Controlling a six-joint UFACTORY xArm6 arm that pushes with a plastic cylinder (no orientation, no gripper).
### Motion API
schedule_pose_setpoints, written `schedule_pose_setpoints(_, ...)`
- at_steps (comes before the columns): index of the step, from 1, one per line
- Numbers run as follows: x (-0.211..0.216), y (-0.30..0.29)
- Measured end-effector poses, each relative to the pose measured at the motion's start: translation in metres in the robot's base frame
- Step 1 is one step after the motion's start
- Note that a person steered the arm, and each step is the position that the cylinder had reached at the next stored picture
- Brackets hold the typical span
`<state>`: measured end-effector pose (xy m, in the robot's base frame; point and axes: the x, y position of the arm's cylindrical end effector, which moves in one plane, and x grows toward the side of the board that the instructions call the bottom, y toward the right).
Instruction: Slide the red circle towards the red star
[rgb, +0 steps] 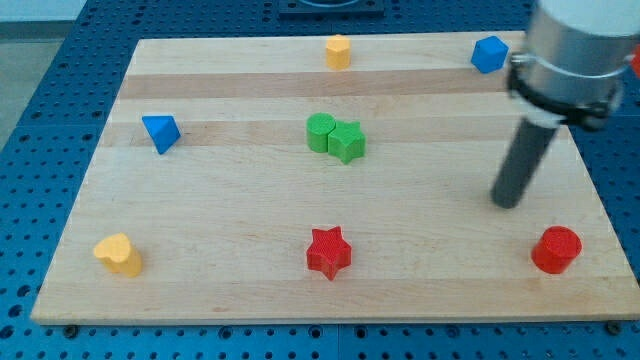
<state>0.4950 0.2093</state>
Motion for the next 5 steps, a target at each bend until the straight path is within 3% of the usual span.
schedule_pose_setpoints(1,0.006,0.051)
schedule_pose_setpoints(2,0.048,0.074)
schedule_pose_setpoints(3,0.075,0.079)
schedule_pose_setpoints(5,0.083,0.069)
